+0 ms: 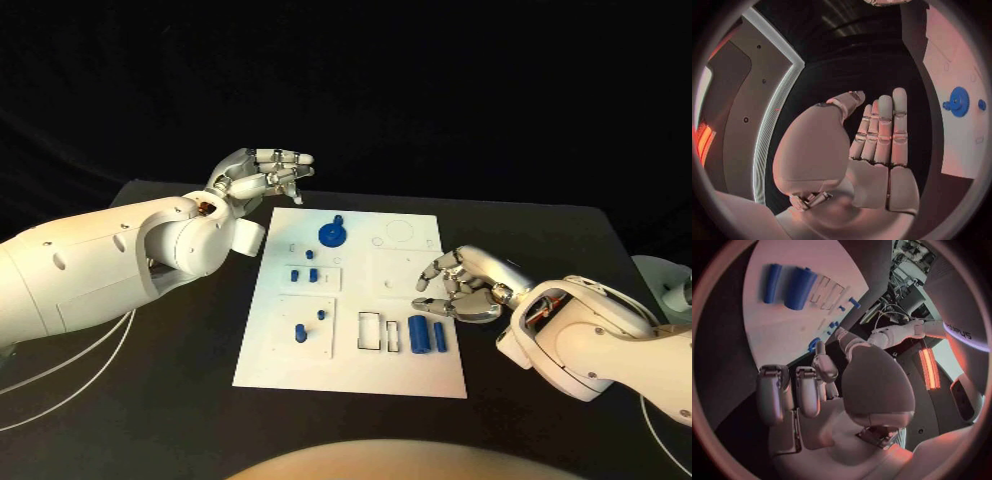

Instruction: Assemble the parts on the task board

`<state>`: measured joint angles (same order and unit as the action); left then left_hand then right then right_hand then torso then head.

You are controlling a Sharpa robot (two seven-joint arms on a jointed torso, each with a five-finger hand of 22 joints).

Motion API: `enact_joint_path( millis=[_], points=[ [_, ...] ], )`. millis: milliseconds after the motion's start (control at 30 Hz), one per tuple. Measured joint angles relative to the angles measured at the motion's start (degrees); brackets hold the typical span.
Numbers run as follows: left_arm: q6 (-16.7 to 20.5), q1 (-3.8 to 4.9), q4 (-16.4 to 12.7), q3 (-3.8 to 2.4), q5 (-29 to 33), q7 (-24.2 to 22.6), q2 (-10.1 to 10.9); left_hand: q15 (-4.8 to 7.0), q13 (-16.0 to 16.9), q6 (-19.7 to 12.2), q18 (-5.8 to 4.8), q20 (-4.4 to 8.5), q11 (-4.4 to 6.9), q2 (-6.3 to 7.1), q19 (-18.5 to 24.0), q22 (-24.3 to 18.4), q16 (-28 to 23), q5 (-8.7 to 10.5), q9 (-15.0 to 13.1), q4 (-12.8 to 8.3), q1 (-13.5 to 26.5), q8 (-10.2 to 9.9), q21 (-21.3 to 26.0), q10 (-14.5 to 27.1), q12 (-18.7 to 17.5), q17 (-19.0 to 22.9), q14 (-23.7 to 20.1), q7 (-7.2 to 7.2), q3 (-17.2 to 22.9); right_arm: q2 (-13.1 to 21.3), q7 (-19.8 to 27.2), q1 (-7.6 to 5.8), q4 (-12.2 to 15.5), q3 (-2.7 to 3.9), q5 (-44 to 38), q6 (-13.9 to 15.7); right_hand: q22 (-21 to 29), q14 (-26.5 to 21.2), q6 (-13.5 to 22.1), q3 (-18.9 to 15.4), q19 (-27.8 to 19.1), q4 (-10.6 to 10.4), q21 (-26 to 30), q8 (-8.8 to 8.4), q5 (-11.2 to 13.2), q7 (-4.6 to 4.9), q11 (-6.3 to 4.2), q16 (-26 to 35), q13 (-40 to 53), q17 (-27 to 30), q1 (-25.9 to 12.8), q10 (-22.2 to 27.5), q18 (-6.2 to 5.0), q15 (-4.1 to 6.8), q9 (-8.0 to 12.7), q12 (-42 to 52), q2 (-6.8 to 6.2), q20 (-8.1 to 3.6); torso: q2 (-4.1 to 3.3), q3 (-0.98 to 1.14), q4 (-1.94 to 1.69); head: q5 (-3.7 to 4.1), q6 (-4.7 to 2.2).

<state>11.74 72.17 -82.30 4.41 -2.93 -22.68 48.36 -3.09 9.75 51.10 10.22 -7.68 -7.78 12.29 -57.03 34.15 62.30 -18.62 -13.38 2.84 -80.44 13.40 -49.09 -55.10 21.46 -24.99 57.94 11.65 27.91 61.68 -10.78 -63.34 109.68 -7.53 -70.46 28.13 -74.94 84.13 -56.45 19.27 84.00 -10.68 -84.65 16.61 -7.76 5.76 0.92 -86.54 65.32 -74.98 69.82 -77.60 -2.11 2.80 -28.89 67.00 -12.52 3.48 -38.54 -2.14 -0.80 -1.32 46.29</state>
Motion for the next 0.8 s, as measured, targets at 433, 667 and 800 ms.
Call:
enact_joint_path(
  millis=[433,667,800],
  points=[
    [-0.1,-0.02,-0.1,0.10,0.1,0.0,0.1,0.00,0.0,0.0,0.00,0.00,0.02,0.00,0.0,0.0,0.0,0.00,0.0,0.0,0.0,0.0,0.0,0.0,0.0,0.0,0.0,0.00,0.0,2.9,-9.1,3.24,2.0,-0.78,-3.8,-0.2,0.0,0.0,0.2,-5.0,0.0,-5.5,-1.3,1.34,-5.0,-0.20,-0.02,-0.2,4.0,0.0,-1.5,-0.4,0.85,0.00,-1.6,2.8,-0.31,0.01,0.21,-0.05,0.29,1.26,0.59],
    [-0.1,-0.02,-0.2,0.12,0.2,0.1,0.4,0.00,0.0,0.0,0.00,0.00,0.21,0.00,0.0,0.0,0.0,0.00,0.0,0.0,0.0,0.0,0.0,0.2,0.0,0.0,0.0,0.00,0.0,1.4,-12.5,4.34,1.8,-0.92,-6.8,-0.2,0.0,0.0,0.2,-6.3,0.0,-6.0,-1.3,1.77,-5.0,-0.20,-0.11,-0.5,4.3,0.0,-2.2,-0.5,0.85,-0.01,-1.9,2.9,-0.08,0.01,0.20,-0.08,0.28,1.19,0.69],
    [-0.1,-0.02,-0.2,0.12,0.2,0.1,0.5,0.00,0.0,0.0,0.00,0.00,0.21,0.00,0.0,0.0,0.0,0.00,0.0,0.0,0.0,0.0,0.0,0.2,0.0,0.0,0.0,0.00,0.0,0.2,-13.7,4.74,1.5,-0.92,-8.2,0.1,0.0,0.0,0.2,-6.5,0.0,-5.9,-1.3,1.77,-5.0,-0.20,-0.11,-0.5,4.4,0.0,-2.2,-0.5,0.84,-0.01,-1.9,2.9,-0.08,0.01,0.18,-0.08,0.28,1.07,0.70]
  ],
)
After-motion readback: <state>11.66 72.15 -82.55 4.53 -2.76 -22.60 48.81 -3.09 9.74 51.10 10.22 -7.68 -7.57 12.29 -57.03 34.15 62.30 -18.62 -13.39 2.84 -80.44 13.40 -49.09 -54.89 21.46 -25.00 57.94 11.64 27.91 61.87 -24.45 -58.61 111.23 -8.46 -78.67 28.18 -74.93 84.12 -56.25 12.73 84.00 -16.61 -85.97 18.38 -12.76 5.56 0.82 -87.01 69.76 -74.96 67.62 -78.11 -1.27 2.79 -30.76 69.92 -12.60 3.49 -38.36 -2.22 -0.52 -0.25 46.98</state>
